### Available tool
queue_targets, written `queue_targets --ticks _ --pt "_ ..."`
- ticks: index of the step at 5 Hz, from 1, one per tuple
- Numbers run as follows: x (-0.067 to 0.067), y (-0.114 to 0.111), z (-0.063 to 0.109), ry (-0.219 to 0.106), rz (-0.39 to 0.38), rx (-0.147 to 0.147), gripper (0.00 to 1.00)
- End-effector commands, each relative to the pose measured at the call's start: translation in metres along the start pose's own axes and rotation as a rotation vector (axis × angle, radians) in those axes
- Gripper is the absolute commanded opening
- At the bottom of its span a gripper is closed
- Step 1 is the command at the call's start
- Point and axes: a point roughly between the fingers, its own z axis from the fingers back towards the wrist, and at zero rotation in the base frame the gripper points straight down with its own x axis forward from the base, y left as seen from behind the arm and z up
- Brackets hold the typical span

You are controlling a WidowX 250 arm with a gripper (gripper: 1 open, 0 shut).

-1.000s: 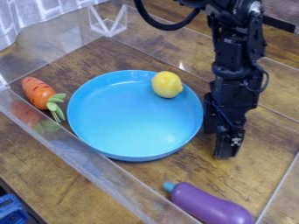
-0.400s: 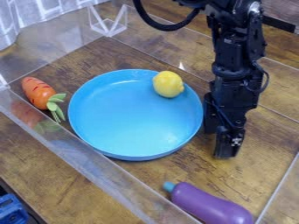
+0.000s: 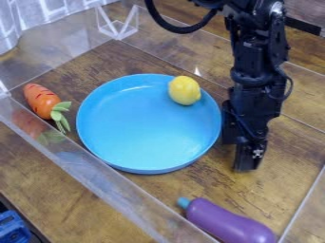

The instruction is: Remove the purple eggplant from the blue tray and put it on the table

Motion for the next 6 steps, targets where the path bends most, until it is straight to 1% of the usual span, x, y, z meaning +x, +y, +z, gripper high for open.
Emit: queue_targets --ticks 1,6 --pt "0.0021 0.0002 -0.0008 -0.014 0.001 0.005 1.00" --pt "0.0018 -0.0042 -0.0093 -0.003 0.005 -0.006 1.00"
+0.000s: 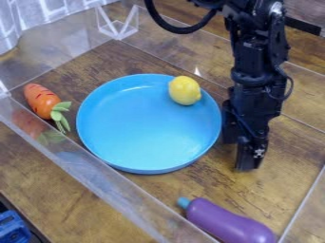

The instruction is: Remove the purple eggplant from the blue tray and put it on the table

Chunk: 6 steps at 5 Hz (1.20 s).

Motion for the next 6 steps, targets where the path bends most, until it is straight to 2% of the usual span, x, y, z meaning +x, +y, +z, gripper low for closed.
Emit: queue_targets --ticks 1,2,5,6 --pt "0.000 -0.005 -0.009 0.008 -0.009 -0.012 0.00" --pt "-0.001 -0.008 -0.008 0.004 -0.010 -0.013 0.00" --pt "-0.003 -0.023 -0.008 -0.027 -0.011 -0.042 0.00" --pt "-0.004 -0.026 -0.008 -0.033 0.002 -0.053 1.00"
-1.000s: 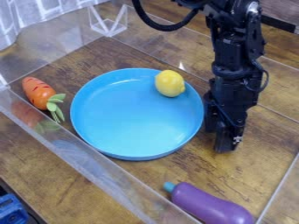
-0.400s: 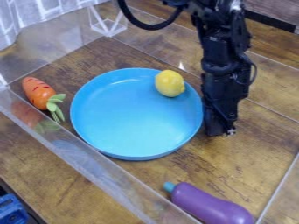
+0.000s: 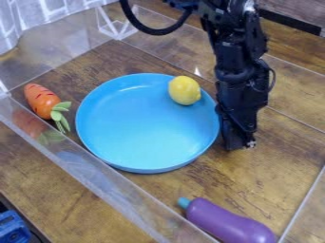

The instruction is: Remove the purple eggplant from the blue tray and put it on the table

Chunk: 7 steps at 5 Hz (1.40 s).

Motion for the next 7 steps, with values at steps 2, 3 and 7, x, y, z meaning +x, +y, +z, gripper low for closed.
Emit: queue_targets --ticks 2,3,7 --pt "-0.005 -0.017 -0.004 0.011 -0.001 -0.033 1.00" --pt "-0.008 -0.017 -0.003 0.009 0.008 -0.038 1.00" --pt "-0.018 -0.017 0.000 -0.001 0.038 -0.066 1.00"
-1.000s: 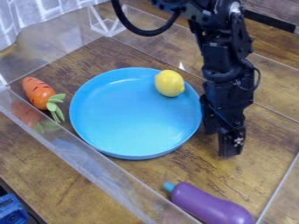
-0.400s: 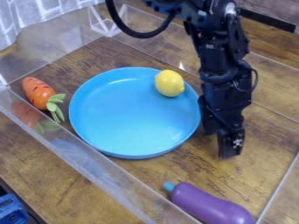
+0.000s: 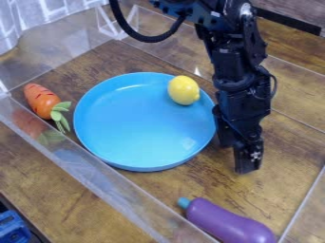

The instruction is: Remove the purple eggplant from the blue tray and put it on the table

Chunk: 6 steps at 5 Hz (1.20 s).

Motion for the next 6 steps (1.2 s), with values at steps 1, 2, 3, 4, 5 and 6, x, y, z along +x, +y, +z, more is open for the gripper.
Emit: queue_targets --ticks 1,2,3,4,5,6 --pt "-0.0106 0.0014 -0.0008 0.018 0.024 -0.020 1.00" --pt "-0.0115 0.0013 -0.0001 0.022 0.028 -0.026 1.00" --pt "-0.0123 0.0009 0.0008 0.027 0.032 -0.034 1.00" --pt "-0.0130 0.0005 0.0017 0.032 0.035 -0.041 1.00" --pt "-0.0131 0.0003 0.0025 0.037 0.038 -0.048 1.00" --pt "-0.0132 0.0002 0.0028 0.043 0.037 -0.054 1.00"
